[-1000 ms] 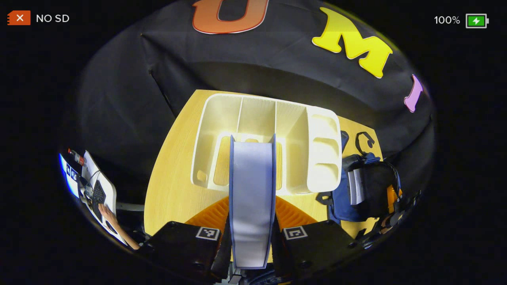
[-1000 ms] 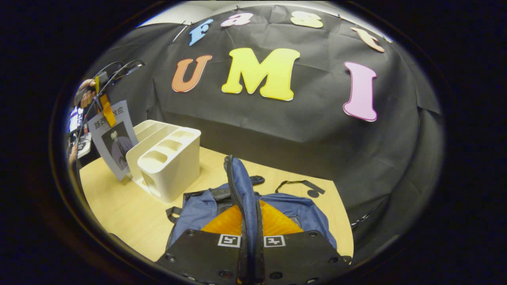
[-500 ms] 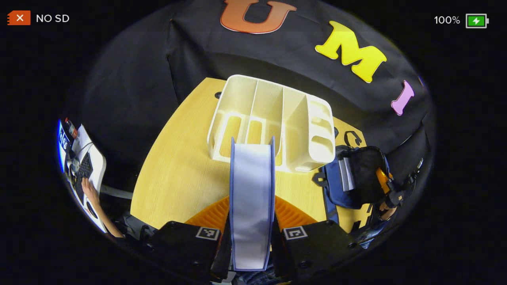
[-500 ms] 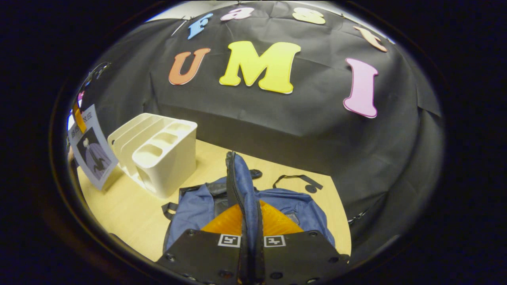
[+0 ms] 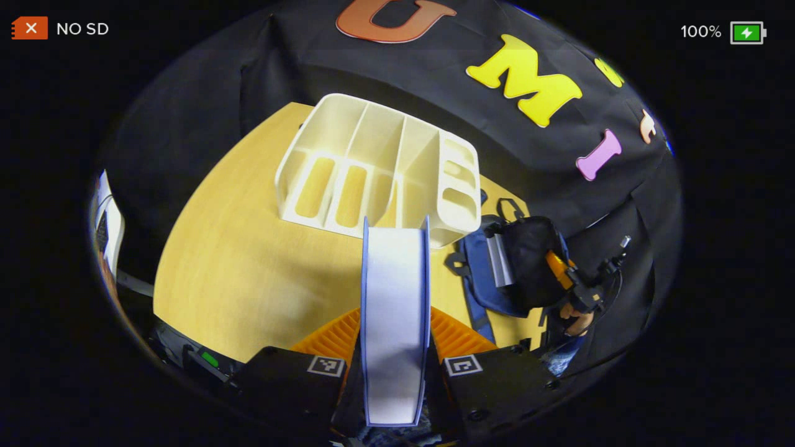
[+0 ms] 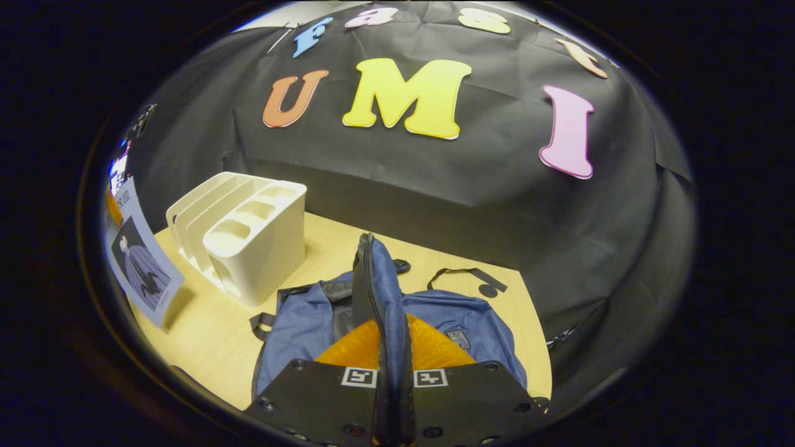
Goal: Open the schoolbag, grab two books from the bookshelf and put them into the schoolbag.
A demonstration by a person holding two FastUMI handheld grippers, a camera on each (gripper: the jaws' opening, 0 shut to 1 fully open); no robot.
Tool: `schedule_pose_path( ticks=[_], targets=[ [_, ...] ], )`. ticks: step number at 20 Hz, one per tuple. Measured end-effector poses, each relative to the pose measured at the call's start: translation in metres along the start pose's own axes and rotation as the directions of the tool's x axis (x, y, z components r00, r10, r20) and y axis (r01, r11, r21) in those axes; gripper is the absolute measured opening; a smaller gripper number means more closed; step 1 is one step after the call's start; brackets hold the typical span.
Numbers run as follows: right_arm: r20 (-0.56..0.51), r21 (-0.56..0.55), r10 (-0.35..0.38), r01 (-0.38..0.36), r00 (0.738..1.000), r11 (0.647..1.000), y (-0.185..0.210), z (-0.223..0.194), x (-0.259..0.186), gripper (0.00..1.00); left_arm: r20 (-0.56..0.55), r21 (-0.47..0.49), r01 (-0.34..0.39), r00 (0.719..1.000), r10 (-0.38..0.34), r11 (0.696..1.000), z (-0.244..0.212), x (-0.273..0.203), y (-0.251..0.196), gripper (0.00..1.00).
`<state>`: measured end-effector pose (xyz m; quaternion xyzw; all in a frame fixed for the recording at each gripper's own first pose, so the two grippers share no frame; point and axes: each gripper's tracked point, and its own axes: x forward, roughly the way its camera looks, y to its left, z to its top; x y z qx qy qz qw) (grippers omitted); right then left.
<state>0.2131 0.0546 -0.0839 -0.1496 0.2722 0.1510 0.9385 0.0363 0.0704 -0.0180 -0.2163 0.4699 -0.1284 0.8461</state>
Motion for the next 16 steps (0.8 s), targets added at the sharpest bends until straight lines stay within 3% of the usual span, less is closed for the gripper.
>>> schedule_pose_path(
  ticks=[5, 6, 7, 9, 11, 12, 16],
  targets=[
    [-0.012, 0.072, -0.006, 0.007, 1.000, 0.997, -0.011, 0.005, 0.004, 0.07, 0.015, -0.033, 0.167, 0.986, -0.167, 0.985, 0.000, 0.015, -0.039, 0.45],
    [-0.014, 0.073, -0.009, 0.010, 1.000, 0.997, -0.013, 0.006, 0.003, 0.07, 0.021, -0.039, 0.194, 0.981, -0.193, 0.980, 0.002, 0.020, -0.045, 0.48],
    [-0.007, 0.077, -0.012, 0.012, 1.000, 0.997, -0.015, 0.010, 0.001, 0.06, 0.024, -0.052, 0.219, 0.976, -0.218, 0.974, 0.005, 0.026, -0.050, 0.44],
    [0.006, 0.083, -0.012, 0.012, 1.000, 0.997, -0.016, 0.016, -0.004, 0.10, 0.032, -0.077, 0.280, 0.960, -0.278, 0.957, 0.009, 0.039, -0.066, 0.44],
    [0.014, 0.088, -0.018, 0.016, 1.000, 0.996, -0.018, 0.021, -0.008, 0.06, 0.013, -0.092, 0.334, 0.942, -0.335, 0.938, 0.004, 0.053, -0.084, 0.48],
    [0.020, 0.088, -0.023, 0.021, 1.000, 0.996, -0.019, 0.024, -0.011, 0.06, 0.014, -0.100, 0.367, 0.930, -0.368, 0.925, 0.005, 0.060, -0.094, 0.44],
    [0.050, 0.077, -0.050, 0.046, 0.997, 0.996, -0.027, 0.041, -0.021, 0.06, 0.016, -0.106, 0.447, 0.894, -0.448, 0.888, 0.008, 0.087, -0.132, 0.44]
  ],
)
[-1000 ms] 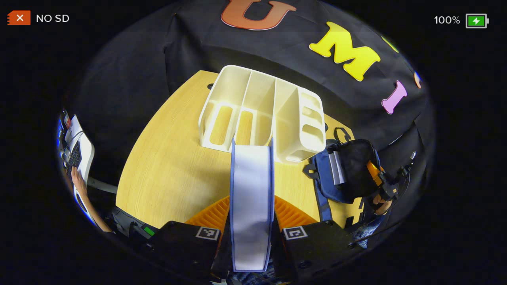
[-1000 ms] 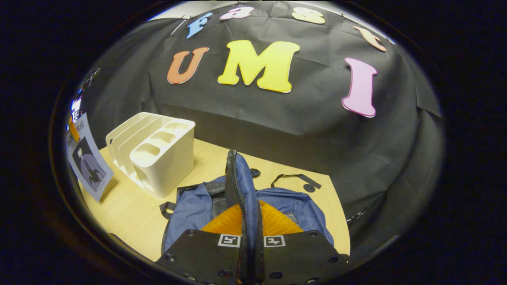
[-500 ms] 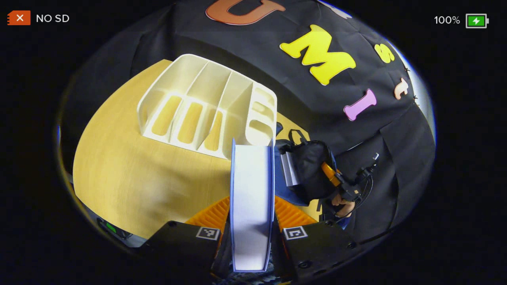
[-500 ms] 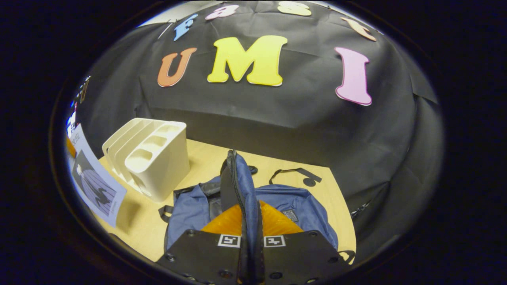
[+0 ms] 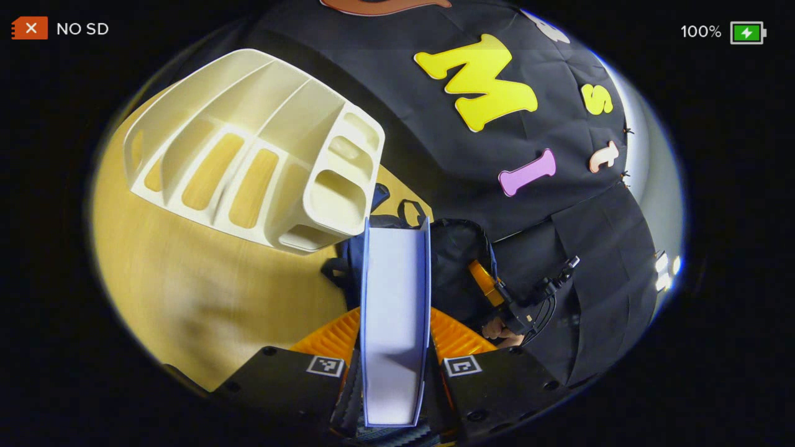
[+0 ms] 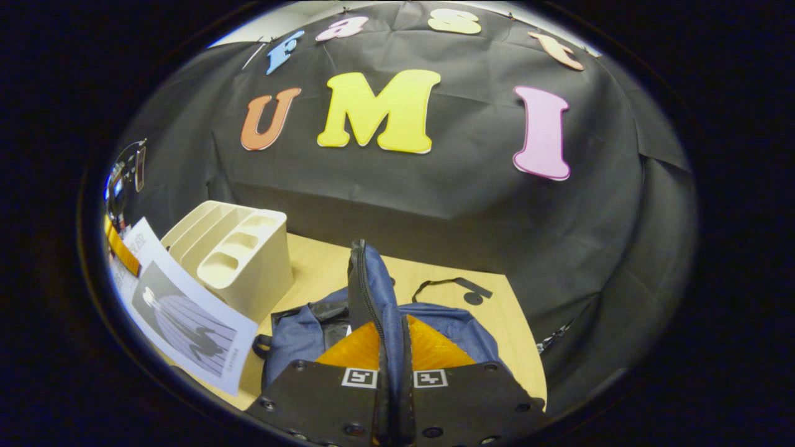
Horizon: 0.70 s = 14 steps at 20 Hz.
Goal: Open the schoolbag, grab two books from the bookshelf and put them into the schoolbag.
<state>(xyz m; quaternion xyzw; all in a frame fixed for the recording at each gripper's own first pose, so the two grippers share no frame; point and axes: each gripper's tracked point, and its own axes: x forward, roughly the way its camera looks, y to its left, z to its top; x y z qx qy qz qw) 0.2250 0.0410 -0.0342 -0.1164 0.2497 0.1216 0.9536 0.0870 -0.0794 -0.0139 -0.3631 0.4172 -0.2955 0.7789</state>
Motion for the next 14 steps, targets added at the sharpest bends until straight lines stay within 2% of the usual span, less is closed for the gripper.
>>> schedule_pose_path(
  ticks=[3, 4, 5, 14],
  targets=[
    [0.015, -0.003, -0.015, 0.015, 1.000, 1.000, -0.003, 0.011, -0.003, 0.06, 0.003, -0.008, 0.053, 0.999, -0.053, 0.999, 0.001, 0.032, -0.026, 0.44],
    [0.022, 0.002, -0.015, 0.015, 1.000, 1.000, -0.003, 0.014, -0.004, 0.06, 0.003, -0.012, 0.066, 0.998, -0.066, 0.998, 0.003, 0.042, -0.034, 0.48],
    [0.025, 0.001, -0.023, 0.023, 0.999, 1.000, -0.004, 0.016, -0.004, 0.06, 0.003, -0.008, 0.067, 0.998, -0.067, 0.998, 0.003, 0.054, -0.039, 0.44],
    [0.065, 0.039, -0.024, 0.021, 0.998, 0.999, -0.006, 0.030, -0.012, 0.06, 0.055, -0.079, -0.009, 0.998, 0.014, 0.997, 0.019, 0.149, -0.043, 0.44]
  ],
)
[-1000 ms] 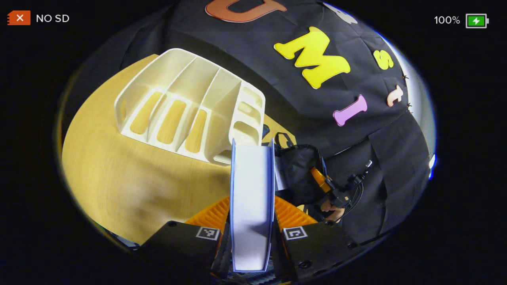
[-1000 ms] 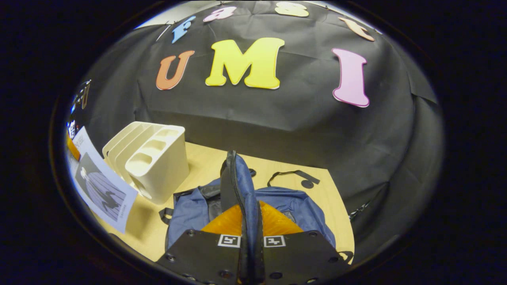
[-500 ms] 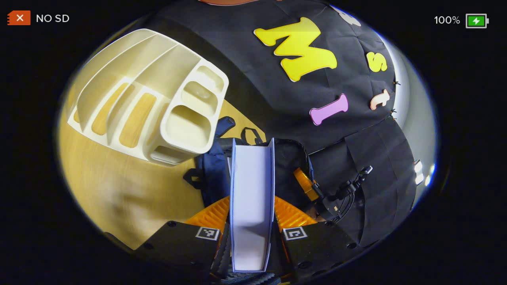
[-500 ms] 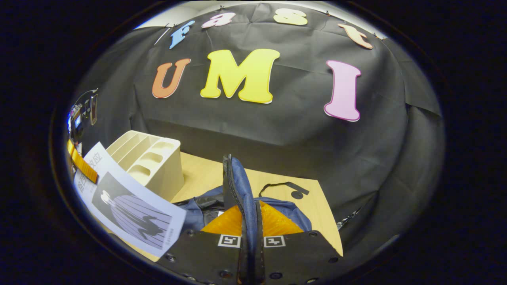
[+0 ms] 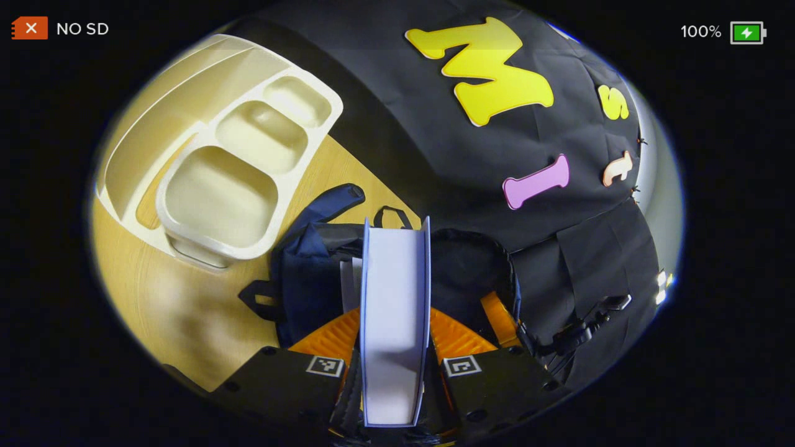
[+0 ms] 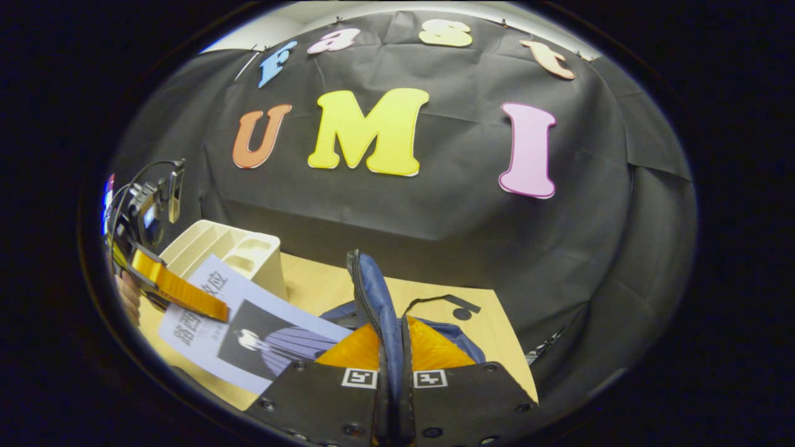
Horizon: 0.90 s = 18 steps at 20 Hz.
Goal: Open the schoolbag, grab two books from the bookshelf and put them into the schoolbag.
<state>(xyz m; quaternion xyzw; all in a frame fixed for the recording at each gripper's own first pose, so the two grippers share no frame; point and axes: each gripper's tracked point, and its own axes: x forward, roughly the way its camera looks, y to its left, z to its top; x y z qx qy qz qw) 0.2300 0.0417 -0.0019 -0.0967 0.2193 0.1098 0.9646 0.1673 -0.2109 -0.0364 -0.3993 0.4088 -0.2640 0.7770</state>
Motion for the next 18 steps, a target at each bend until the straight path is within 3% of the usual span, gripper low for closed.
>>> schedule_pose_path(
  ticks=[6, 8, 9, 11, 15, 16, 18],
  targets=[
    [0.019, 0.005, 0.015, -0.015, 1.000, 1.000, 0.002, 0.014, 0.000, 0.06, -0.020, -0.045, -0.022, 1.000, 0.021, 0.999, -0.006, 0.064, -0.005, 0.45],
    [0.031, -0.003, 0.022, -0.022, 0.999, 1.000, 0.004, 0.018, -0.002, 0.07, -0.025, -0.056, -0.030, 0.999, 0.029, 0.998, -0.009, 0.082, -0.002, 0.49],
    [0.031, -0.012, 0.020, -0.019, 0.999, 1.000, 0.003, 0.018, -0.002, 0.06, -0.028, -0.066, -0.025, 0.999, 0.023, 0.998, -0.011, 0.089, -0.001, 0.44],
    [0.041, -0.008, 0.024, -0.024, 0.999, 1.000, 0.003, 0.020, -0.002, 0.10, -0.016, -0.069, -0.012, 1.000, 0.011, 0.998, -0.015, 0.099, -0.001, 0.44],
    [0.056, 0.001, 0.042, -0.042, 0.998, 0.999, 0.008, 0.021, -0.004, 0.06, -0.001, -0.060, 0.019, 1.000, -0.019, 0.998, -0.021, 0.123, -0.005, 0.44],
    [0.059, -0.002, 0.049, -0.049, 0.997, 0.999, 0.011, 0.020, -0.006, 0.06, 0.000, -0.063, 0.028, 1.000, -0.028, 0.998, -0.024, 0.130, -0.007, 0.49],
    [0.066, -0.008, 0.055, -0.054, 0.996, 0.998, 0.014, 0.019, -0.007, 0.06, 0.000, -0.075, 0.049, 0.999, -0.049, 0.996, -0.028, 0.143, -0.010, 0.45]
  ],
)
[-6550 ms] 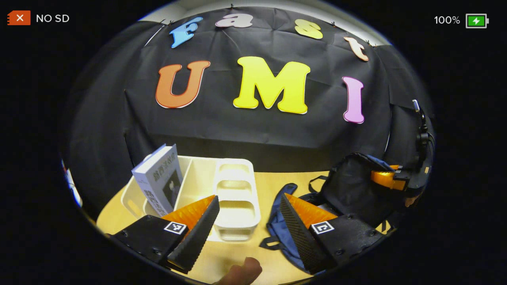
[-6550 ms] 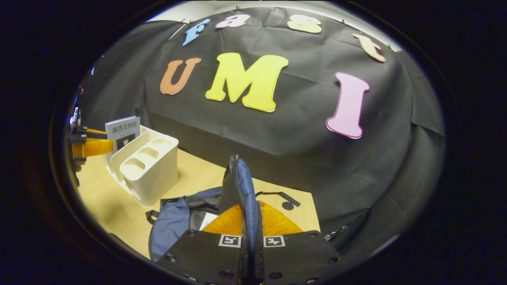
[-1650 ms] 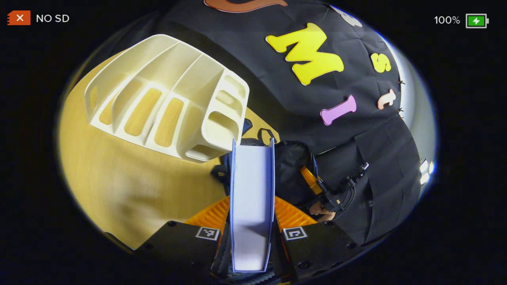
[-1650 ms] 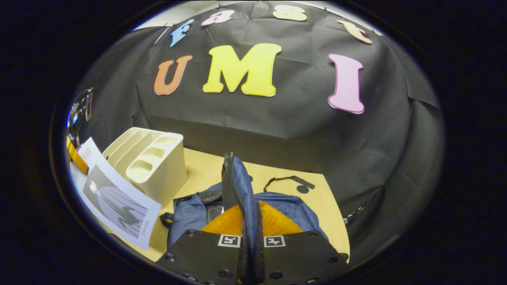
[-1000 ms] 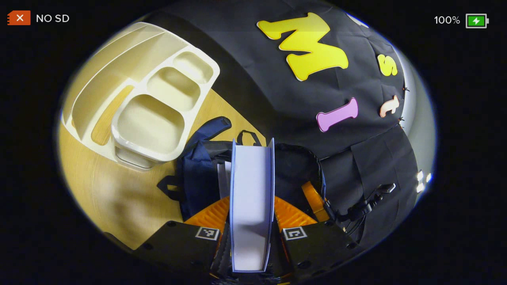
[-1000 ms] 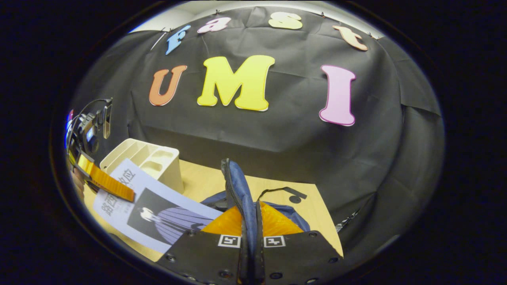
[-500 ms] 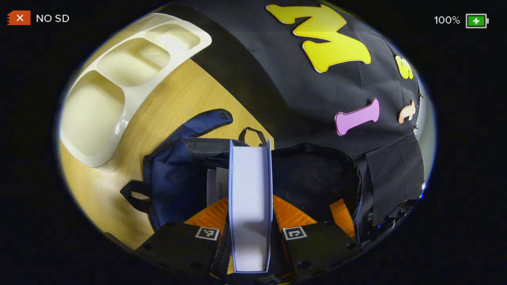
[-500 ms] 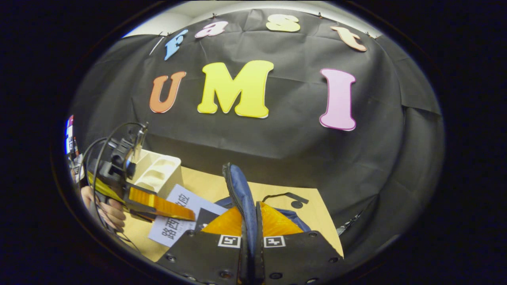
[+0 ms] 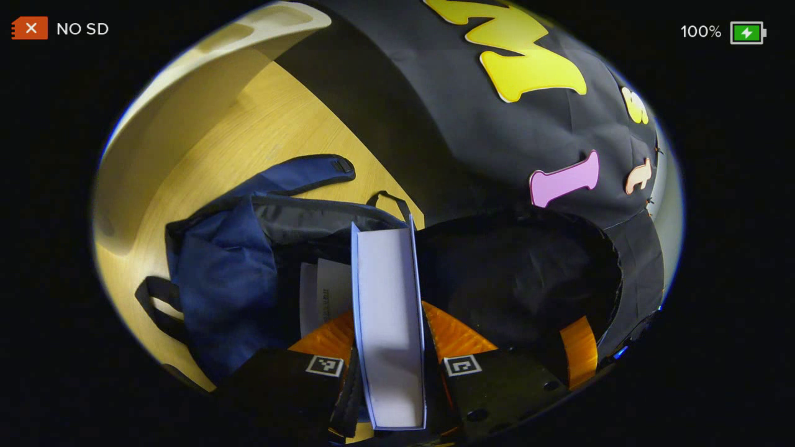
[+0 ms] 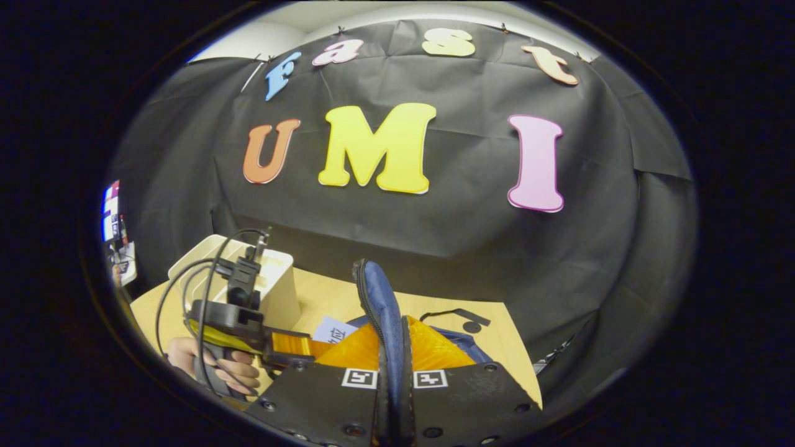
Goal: Open the schoolbag, grab two books from the bookshelf and put them into the schoolbag.
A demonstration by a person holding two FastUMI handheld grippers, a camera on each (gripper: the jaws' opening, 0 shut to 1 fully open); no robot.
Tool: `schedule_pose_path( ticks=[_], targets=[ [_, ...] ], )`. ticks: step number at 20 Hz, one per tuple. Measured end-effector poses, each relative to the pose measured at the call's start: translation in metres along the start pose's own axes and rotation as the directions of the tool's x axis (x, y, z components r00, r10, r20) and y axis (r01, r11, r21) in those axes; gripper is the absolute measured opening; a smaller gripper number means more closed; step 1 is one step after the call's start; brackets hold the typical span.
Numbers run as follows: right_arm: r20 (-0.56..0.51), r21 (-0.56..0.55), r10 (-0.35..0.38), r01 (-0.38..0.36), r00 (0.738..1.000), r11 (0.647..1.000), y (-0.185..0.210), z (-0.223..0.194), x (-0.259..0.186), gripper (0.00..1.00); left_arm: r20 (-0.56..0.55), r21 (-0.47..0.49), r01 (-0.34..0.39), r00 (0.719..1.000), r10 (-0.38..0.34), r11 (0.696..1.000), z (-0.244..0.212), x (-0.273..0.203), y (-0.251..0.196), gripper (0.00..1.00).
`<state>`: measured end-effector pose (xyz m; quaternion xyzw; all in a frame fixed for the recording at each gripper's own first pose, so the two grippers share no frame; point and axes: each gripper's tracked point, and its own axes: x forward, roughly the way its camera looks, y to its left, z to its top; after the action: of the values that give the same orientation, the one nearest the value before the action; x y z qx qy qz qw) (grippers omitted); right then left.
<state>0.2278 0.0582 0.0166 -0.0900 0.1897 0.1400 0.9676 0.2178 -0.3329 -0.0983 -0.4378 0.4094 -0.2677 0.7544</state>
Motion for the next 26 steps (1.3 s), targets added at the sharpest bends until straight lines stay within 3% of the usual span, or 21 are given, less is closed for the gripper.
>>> schedule_pose_path(
  ticks=[7, 9, 11, 12, 13, 14, 15, 19, 21, 22, 23, 26],
  targets=[
    [0.009, -0.030, 0.009, -0.008, 1.000, 1.000, 0.009, -0.008, 0.001, 0.07, 0.009, -0.074, 0.108, 0.994, -0.108, 0.991, -0.015, 0.047, 0.002, 0.45],
    [0.006, -0.037, -0.004, 0.004, 1.000, 0.999, 0.006, -0.014, 0.004, 0.06, -0.008, -0.088, 0.045, 0.999, -0.046, 0.995, -0.018, 0.060, 0.023, 0.41],
    [-0.006, -0.008, 0.010, -0.010, 1.000, 1.000, 0.006, -0.023, 0.005, 0.06, -0.020, -0.126, 0.060, 0.998, -0.063, 0.990, -0.016, 0.061, 0.027, 0.70],
    [-0.004, 0.014, 0.011, -0.011, 1.000, 1.000, 0.004, -0.022, 0.005, 0.06, -0.030, -0.123, 0.068, 0.997, -0.073, 0.990, -0.017, 0.060, 0.026, 0.67],
    [-0.001, 0.025, 0.012, -0.012, 1.000, 1.000, 0.002, -0.023, 0.005, 0.06, -0.033, -0.102, 0.071, 0.997, -0.075, 0.992, -0.019, 0.058, 0.026, 0.67],
    [0.001, 0.030, 0.009, -0.009, 1.000, 1.000, 0.000, -0.023, 0.005, 0.07, -0.036, -0.075, 0.069, 0.997, -0.072, 0.995, -0.020, 0.059, 0.027, 0.73],
    [0.003, 0.031, 0.001, -0.001, 1.000, 1.000, -0.003, -0.024, 0.004, 0.06, -0.044, -0.045, 0.067, 0.997, -0.069, 0.997, -0.021, 0.057, 0.027, 0.68],
    [0.001, 0.034, -0.014, 0.014, 1.000, 0.999, -0.006, -0.030, 0.000, 0.06, -0.035, 0.065, 0.012, 0.999, -0.010, 0.998, -0.014, 0.048, 0.029, 0.74],
    [-0.009, 0.036, -0.014, 0.015, 1.000, 0.999, -0.005, -0.036, -0.001, 0.07, -0.006, 0.121, -0.054, 0.998, 0.055, 0.991, -0.005, 0.032, 0.039, 0.82],
    [-0.014, 0.038, -0.014, 0.014, 1.000, 0.999, -0.003, -0.038, 0.000, 0.07, 0.012, 0.149, -0.084, 0.996, 0.083, 0.985, -0.001, 0.024, 0.043, 1.00],
    [-0.018, 0.040, -0.013, 0.014, 1.000, 0.999, -0.002, -0.040, 0.000, 0.06, 0.025, 0.171, -0.118, 0.993, 0.116, 0.978, 0.002, 0.019, 0.046, 0.90],
    [-0.022, 0.047, -0.018, 0.019, 1.000, 0.999, 0.000, -0.043, 0.001, 0.07, 0.046, 0.190, -0.110, 0.994, 0.103, 0.976, 0.008, 0.010, 0.036, 0.95]
  ],
)
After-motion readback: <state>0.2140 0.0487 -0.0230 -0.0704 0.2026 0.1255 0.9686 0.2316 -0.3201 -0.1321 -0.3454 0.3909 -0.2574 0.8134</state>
